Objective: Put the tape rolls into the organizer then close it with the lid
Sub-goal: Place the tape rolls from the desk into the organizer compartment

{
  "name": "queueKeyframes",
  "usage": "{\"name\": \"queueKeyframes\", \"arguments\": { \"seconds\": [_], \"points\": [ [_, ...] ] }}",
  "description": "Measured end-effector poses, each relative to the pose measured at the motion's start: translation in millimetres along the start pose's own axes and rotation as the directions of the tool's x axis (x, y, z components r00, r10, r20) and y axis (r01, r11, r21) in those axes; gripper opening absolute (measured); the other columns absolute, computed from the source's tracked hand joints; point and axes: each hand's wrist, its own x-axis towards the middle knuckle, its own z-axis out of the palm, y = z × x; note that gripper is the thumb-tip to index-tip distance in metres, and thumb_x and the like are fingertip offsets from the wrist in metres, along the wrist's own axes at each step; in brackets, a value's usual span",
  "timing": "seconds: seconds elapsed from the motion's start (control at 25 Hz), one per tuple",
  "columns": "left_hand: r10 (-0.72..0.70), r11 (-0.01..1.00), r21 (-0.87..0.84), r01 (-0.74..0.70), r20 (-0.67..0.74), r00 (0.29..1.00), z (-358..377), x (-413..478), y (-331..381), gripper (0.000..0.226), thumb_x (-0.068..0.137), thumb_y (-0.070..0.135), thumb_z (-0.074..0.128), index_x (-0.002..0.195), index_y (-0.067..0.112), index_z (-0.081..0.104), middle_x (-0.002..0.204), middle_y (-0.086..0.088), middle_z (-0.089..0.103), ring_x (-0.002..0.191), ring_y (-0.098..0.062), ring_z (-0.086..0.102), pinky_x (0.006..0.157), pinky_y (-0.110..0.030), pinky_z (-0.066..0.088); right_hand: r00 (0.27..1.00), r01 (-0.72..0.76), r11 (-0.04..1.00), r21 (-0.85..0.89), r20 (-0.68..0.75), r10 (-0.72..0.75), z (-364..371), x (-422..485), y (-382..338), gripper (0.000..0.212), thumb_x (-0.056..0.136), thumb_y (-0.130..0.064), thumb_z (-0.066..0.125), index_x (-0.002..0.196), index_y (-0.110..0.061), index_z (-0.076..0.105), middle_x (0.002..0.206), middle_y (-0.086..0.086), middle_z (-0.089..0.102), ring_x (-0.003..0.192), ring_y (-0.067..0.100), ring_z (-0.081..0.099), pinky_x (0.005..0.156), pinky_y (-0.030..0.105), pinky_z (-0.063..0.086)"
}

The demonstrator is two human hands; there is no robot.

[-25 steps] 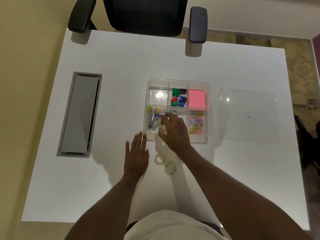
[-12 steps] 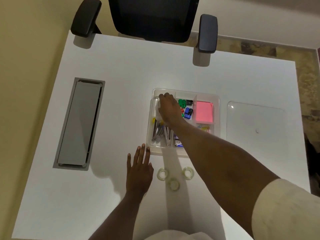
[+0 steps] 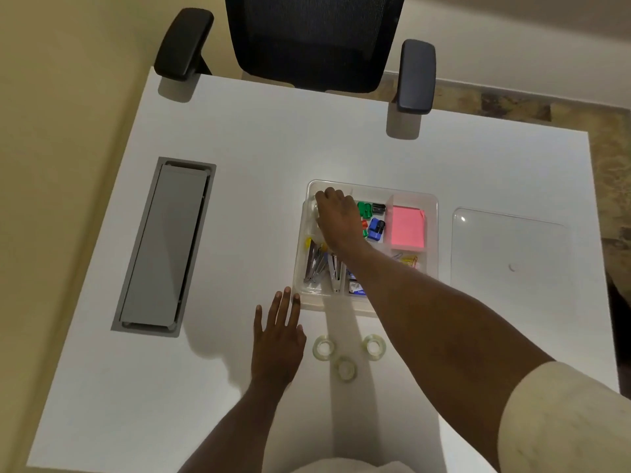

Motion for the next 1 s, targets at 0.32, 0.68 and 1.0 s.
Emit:
{"name": "queueKeyframes", "arguments": {
  "seconds": [0.32, 0.68, 1.0],
  "points": [
    [-0.004, 0.999, 0.044, 0.001, 0.084, 0.996, -29.4, -5.7, 12.9, 0.065, 0.108, 0.032, 0.033, 0.167, 0.017, 0.011, 0.176, -0.006, 0.004, 0.164, -0.025, 0.004, 0.130, -0.058, 0.014, 0.981, 0.037, 0.997, 0.061, -0.192, -0.024, -13.3, -92.8, 0.4, 0.027, 0.084, -0.012, 0.076, 0.108, -0.011, 0.063, 0.099, 0.007, 0.066, 0.088, 0.025, 0.061, 0.080, 0.039, 0.050],
    [-0.065, 0.996, 0.078, 0.049, 0.223, 0.973, -46.8, -6.4, 33.7, 0.067, 0.112, 0.037, 0.027, 0.166, 0.012, -0.003, 0.175, -0.012, -0.012, 0.163, -0.031, -0.009, 0.131, -0.060, 0.010, 0.998, 0.022, 0.996, 0.087, -0.068, -0.016, 21.6, -224.5, 13.8, 0.022, 0.092, -0.016, 0.063, 0.114, -0.013, 0.064, 0.109, 0.007, 0.069, 0.101, 0.025, 0.064, 0.084, 0.036, 0.053],
    [-0.049, 0.998, 0.046, 0.040, 0.225, 0.973, -45.4, -9.7, 33.3, 0.071, 0.112, 0.038, 0.028, 0.165, 0.012, -0.010, 0.174, -0.011, -0.019, 0.162, -0.028, -0.014, 0.132, -0.058, 0.006, 0.980, -0.152, 0.963, 0.223, 0.160, 0.117, 49.1, -293.5, 40.9, 0.056, 0.083, -0.034, 0.074, 0.133, -0.017, 0.056, 0.130, 0.003, 0.059, 0.115, 0.025, 0.056, 0.096, 0.038, 0.049]
  ]
}}
